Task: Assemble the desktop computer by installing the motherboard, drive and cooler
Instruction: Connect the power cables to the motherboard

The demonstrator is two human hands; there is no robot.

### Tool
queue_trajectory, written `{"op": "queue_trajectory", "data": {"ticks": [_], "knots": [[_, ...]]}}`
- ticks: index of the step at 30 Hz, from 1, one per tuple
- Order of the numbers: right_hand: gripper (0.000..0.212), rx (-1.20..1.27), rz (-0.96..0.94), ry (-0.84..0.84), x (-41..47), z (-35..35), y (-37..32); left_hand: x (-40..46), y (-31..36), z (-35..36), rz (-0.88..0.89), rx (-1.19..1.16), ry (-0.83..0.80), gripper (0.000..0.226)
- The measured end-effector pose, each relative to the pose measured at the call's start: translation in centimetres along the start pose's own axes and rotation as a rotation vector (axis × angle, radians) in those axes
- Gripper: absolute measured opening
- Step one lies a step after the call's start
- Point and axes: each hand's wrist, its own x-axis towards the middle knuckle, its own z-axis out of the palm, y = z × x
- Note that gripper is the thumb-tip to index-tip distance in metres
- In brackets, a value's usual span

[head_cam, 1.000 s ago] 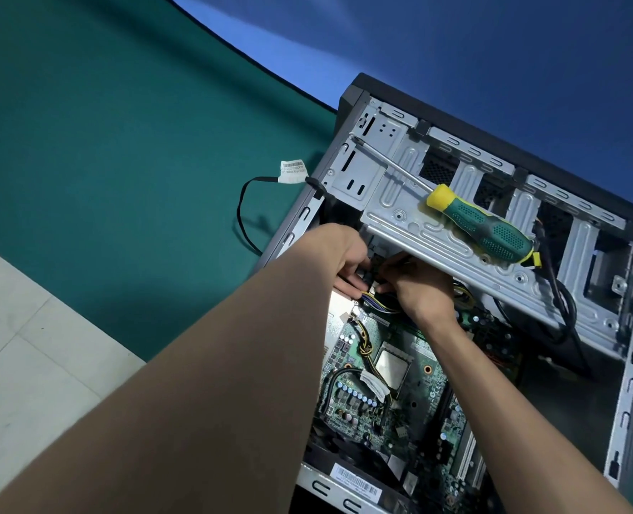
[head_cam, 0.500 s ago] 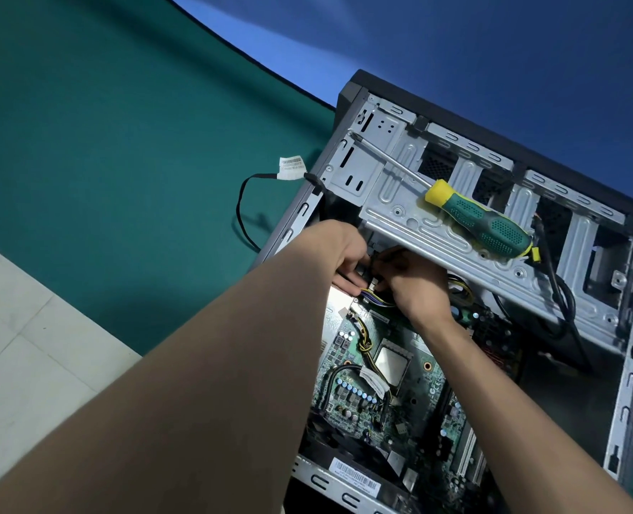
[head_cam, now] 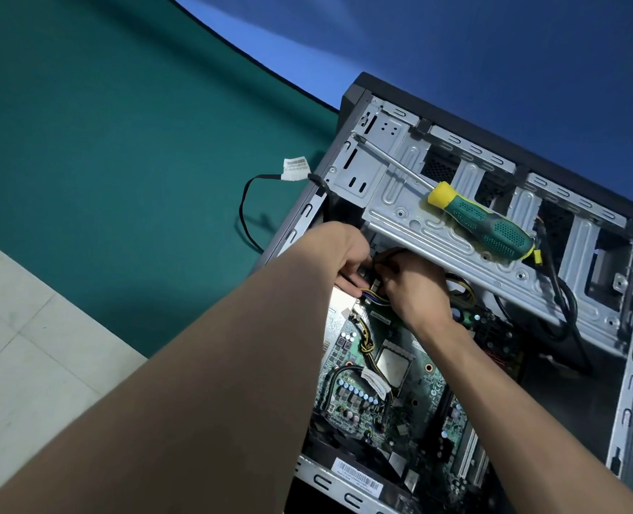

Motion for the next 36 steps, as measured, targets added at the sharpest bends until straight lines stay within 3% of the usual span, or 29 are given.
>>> {"op": "queue_trajectory", "data": {"ticks": [8,19,27,36], "knots": [[0.028,0.146,0.139,-0.050,0.11,0.06,0.15,-0.06,0.08,0.08,-0.002,0.002,0.008,0.050],[0.027,0.104,-0.015,0.130,-0.68,0.16,-0.17,-0.15,0.09,0.17,0.005,-0.012,0.016,0.050],[0.024,0.099,0.033,0.048,-0.01,0.17,0.01,0.04,-0.02,0.17,0.001,-0.028,0.012,0.051],[0.020,-0.065,-0.045,0.137,-0.13,0.01,-0.43,-0.05,-0.02,0.36,0.033,0.015,0.025,0.049]]}}
